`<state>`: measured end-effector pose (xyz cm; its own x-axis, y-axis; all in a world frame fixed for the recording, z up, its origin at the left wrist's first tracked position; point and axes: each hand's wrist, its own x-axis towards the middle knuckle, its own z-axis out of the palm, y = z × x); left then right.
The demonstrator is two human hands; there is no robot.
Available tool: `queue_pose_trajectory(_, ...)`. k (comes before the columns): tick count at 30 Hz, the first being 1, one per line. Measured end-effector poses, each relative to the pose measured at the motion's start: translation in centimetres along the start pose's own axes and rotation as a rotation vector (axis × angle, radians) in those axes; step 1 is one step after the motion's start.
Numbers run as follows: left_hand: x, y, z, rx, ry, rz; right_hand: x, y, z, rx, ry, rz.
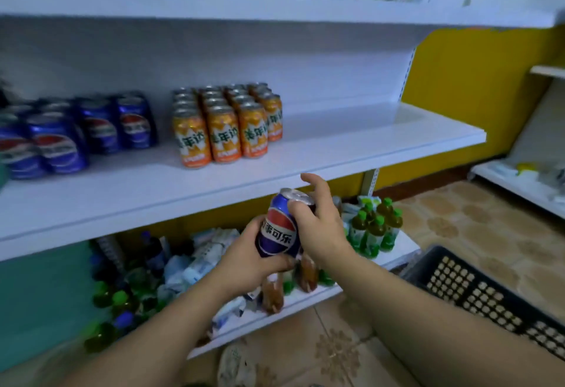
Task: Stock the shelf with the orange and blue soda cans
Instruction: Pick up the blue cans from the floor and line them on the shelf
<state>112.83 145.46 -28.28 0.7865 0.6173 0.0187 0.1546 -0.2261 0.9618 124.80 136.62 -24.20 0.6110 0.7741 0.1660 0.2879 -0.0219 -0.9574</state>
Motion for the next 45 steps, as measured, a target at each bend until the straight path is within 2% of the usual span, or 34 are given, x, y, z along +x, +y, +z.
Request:
queue_pose_trajectory(2, -0.8, 1.6, -2.0, -0.004, 0.13, 0.03, 0.6, -2.8, 2.0, 0.029, -0.019, -0.002)
queue_pose_trajectory(5, -1.9, 2.8, -5.0, -0.028, 0.251, 0.03, 1.2, -6.4, 4.7, -0.141, -0.105, -0.064)
queue_pose_trajectory(8, -2.8, 2.7, -7.9, 0.007, 0.28, 0.044, 1.8, -9.0, 7.0, -0.238, -0.166, -0.123)
queue_pose_trajectory(16, -2.7, 3.3, -15.2, 0.055, 0.36, 0.03, 5.2, -12.4, 13.3, -0.184, -0.206, -0.236)
queue_pose_trajectory(19, -2.3, 3.2, -18.4, 0.227, 0.371, -0.015, 7.0, -12.6, 15.8, -0.203, -0.23, -0.282)
queue_pose_trajectory(25, -0.9, 0.4, -25.0, 0.836, 0.279, -0.245, 10.4, -12.0, 19.6, -0.278, -0.288, -0.34)
queue_pose_trajectory(28, -0.3, -1.3, -27.2, 1.062, 0.27, -0.311, 11.8, -11.2, 21.1, -0.306, -0.306, -0.356)
queue_pose_trajectory(45, 0.2, -3.9, -27.9, 1.146, 0.324, -0.344, 17.5, -9.3, 28.6, -0.288, -0.378, -0.397)
